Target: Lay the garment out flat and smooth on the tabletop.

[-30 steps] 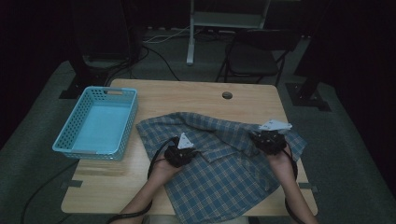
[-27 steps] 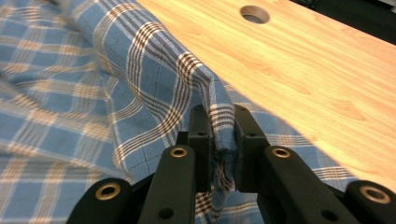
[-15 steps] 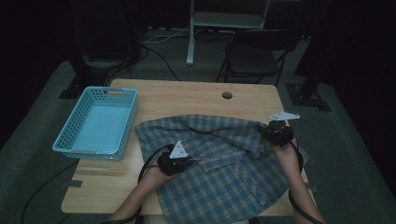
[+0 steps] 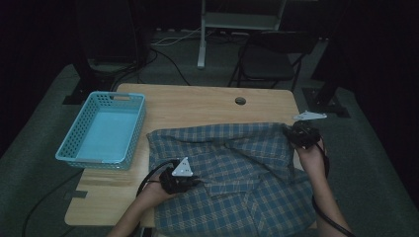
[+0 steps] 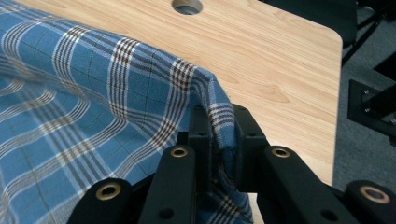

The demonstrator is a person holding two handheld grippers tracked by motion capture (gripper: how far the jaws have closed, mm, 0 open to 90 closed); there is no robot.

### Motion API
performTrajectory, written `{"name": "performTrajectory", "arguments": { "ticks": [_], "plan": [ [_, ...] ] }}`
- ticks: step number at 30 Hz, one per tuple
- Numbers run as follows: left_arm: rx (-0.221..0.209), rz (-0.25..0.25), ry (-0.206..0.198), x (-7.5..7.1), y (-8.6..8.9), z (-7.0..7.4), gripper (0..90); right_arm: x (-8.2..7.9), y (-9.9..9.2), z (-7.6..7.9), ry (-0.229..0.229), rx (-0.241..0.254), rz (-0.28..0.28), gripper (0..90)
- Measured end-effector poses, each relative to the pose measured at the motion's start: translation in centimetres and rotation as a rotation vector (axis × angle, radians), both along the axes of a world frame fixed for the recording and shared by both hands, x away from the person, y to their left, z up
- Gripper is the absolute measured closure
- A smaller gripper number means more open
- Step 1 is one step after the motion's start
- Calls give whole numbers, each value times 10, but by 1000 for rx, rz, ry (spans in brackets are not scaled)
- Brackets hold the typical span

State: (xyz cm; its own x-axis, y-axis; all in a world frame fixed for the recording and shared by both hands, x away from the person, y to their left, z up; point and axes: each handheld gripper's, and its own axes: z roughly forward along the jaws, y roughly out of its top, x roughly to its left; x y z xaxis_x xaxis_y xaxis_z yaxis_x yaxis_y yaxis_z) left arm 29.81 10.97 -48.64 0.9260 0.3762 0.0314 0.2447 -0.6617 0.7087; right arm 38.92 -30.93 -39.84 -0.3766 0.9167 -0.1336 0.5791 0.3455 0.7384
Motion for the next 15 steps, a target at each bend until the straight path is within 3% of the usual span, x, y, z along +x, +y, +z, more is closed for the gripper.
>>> {"name": "performTrajectory", "arguments": {
  "ticks": [6,13,15],
  "plan": [
    [9,-23,-1,-7,6,1,822,16,-11,-7,53,-13,-30,802],
    [3,-24,-4,-10,8,0,816,51,-23,-35,201,13,-62,778],
    [-6,-23,0,-10,9,-1,776,55,-24,-40,219,22,-71,755]
  ]
}}
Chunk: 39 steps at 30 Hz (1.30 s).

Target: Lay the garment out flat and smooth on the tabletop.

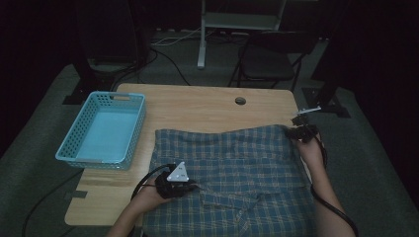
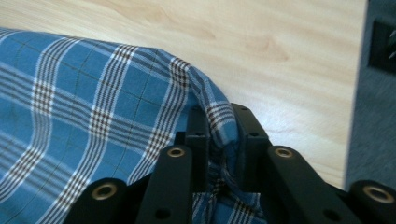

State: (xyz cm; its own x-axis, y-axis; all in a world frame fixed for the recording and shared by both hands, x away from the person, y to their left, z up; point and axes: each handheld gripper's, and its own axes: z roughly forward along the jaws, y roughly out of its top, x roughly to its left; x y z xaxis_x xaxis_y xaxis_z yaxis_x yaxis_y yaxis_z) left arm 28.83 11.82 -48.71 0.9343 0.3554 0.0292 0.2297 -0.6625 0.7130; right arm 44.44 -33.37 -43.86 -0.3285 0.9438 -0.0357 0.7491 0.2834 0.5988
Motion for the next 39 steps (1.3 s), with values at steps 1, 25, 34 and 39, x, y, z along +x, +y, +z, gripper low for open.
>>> {"name": "performTrajectory", "arguments": {
  "ticks": [1,25,34,39],
  "plan": [
    [-26,11,7,0,1,-2,776,3,-1,-5,14,9,-14,740],
    [-25,124,-28,2,0,-5,453,-71,-6,5,-9,96,101,393],
    [-23,121,-29,2,0,-5,453,-136,18,2,-3,173,281,393],
    [-25,121,-28,2,0,-5,453,-162,23,-5,3,188,332,392]
  ]
}}
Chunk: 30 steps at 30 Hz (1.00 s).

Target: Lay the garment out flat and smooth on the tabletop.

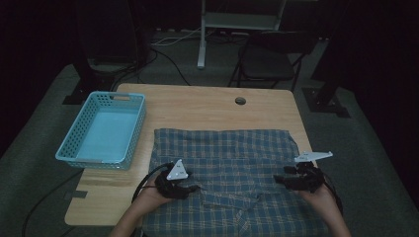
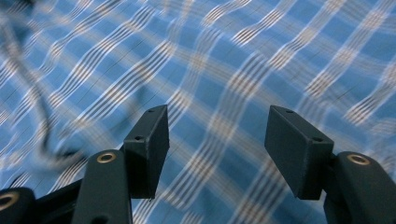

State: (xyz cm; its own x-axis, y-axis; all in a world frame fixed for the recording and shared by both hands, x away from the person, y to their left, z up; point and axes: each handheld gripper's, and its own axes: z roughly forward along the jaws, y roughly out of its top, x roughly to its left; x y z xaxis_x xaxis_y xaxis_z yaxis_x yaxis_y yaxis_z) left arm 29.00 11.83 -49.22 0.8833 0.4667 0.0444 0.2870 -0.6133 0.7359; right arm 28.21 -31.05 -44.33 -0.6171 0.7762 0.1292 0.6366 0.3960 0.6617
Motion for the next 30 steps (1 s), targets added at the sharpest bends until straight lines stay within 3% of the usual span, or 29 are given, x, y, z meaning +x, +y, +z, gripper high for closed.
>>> {"name": "performTrajectory", "arguments": {
  "ticks": [7,14,16,18,20,23,25,27,30],
  "plan": [
    [-2,0,4,0,0,0,453,-25,11,-11,9,-50,101,394],
    [-3,1,3,1,0,0,454,-22,26,-26,19,-131,171,422],
    [-11,6,11,2,1,0,465,-18,29,-28,27,-149,184,469],
    [-45,8,55,5,3,1,485,-14,32,-27,22,-165,196,504],
    [-51,-1,76,7,4,2,557,-10,35,-26,22,-188,218,527],
    [-32,-30,76,8,1,4,673,-4,41,-23,30,-223,256,616],
    [-24,-37,60,9,-1,5,753,-2,46,-21,23,-243,298,746],
    [-29,-43,54,10,-1,7,807,2,49,-16,19,-232,316,845],
    [-46,-35,54,13,1,12,834,9,48,-6,-14,-205,297,880]
  ]
}}
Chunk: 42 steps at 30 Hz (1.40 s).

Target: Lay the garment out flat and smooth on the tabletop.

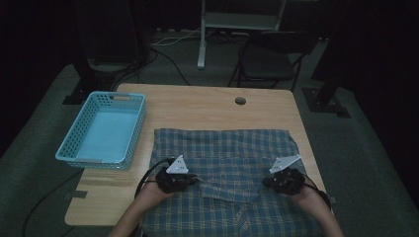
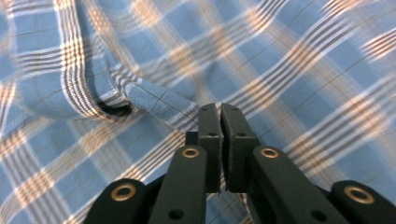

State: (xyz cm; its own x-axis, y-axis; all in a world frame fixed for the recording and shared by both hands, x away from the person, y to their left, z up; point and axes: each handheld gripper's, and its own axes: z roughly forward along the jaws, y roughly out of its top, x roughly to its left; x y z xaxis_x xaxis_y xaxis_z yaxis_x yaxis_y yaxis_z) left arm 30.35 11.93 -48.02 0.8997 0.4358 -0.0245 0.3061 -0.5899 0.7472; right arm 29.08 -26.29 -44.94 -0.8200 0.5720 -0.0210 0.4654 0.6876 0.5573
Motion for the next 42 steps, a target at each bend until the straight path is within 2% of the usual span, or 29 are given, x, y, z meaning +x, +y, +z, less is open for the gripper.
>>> {"name": "performTrajectory", "arguments": {
  "ticks": [1,3,6,8,9,11,12,15,16,18,19,20,23,26,28,30,31,33,36,39,40,41,42],
  "plan": [
    [-13,2,9,2,1,2,834,5,-3,5,-14,31,-18,883],
    [-33,12,10,6,3,7,834,14,-9,12,-32,60,-50,885],
    [-59,25,16,11,6,12,830,29,-17,20,-40,129,-86,886],
    [-92,34,59,16,9,15,760,42,-23,22,-13,182,-119,886],
    [-105,37,99,19,11,16,711,48,-25,21,-1,202,-136,886],
    [-91,58,116,22,13,17,626,61,-30,18,33,232,-173,886],
    [-88,53,139,24,14,17,606,65,-31,16,41,235,-186,886],
    [-80,49,148,24,15,18,537,81,-35,6,84,255,-238,886],
    [-69,42,149,23,15,17,535,85,-36,3,98,263,-248,886],
    [-17,66,138,24,14,16,561,88,-37,-2,117,269,-265,886],
    [6,59,137,25,14,14,609,89,-37,-4,123,271,-267,886],
    [17,56,153,26,14,13,663,89,-38,-6,126,274,-269,886],
    [67,98,146,30,15,9,747,86,-40,-10,136,277,-265,886],
    [86,97,140,31,16,7,789,79,-44,-15,160,285,-255,886],
    [76,79,159,31,17,5,823,71,-46,-20,180,280,-243,886],
    [73,51,184,30,16,3,842,63,-49,-27,197,267,-232,886],
    [66,48,189,28,15,3,843,58,-51,-30,205,275,-228,886],
    [80,19,194,22,12,3,843,45,-56,-31,214,289,-223,887],
    [92,-31,214,13,8,4,840,21,-60,-31,204,275,-212,887],
    [110,-84,234,1,5,4,827,-1,-60,-31,203,256,-184,888],
    [116,-112,258,-2,4,5,860,-7,-60,-30,209,251,-170,890],
    [130,-152,269,-6,3,5,870,-11,-58,-30,226,239,-141,892],
    [140,-169,281,-10,3,6,873,-14,-55,-28,242,219,-114,894]
  ]
}}
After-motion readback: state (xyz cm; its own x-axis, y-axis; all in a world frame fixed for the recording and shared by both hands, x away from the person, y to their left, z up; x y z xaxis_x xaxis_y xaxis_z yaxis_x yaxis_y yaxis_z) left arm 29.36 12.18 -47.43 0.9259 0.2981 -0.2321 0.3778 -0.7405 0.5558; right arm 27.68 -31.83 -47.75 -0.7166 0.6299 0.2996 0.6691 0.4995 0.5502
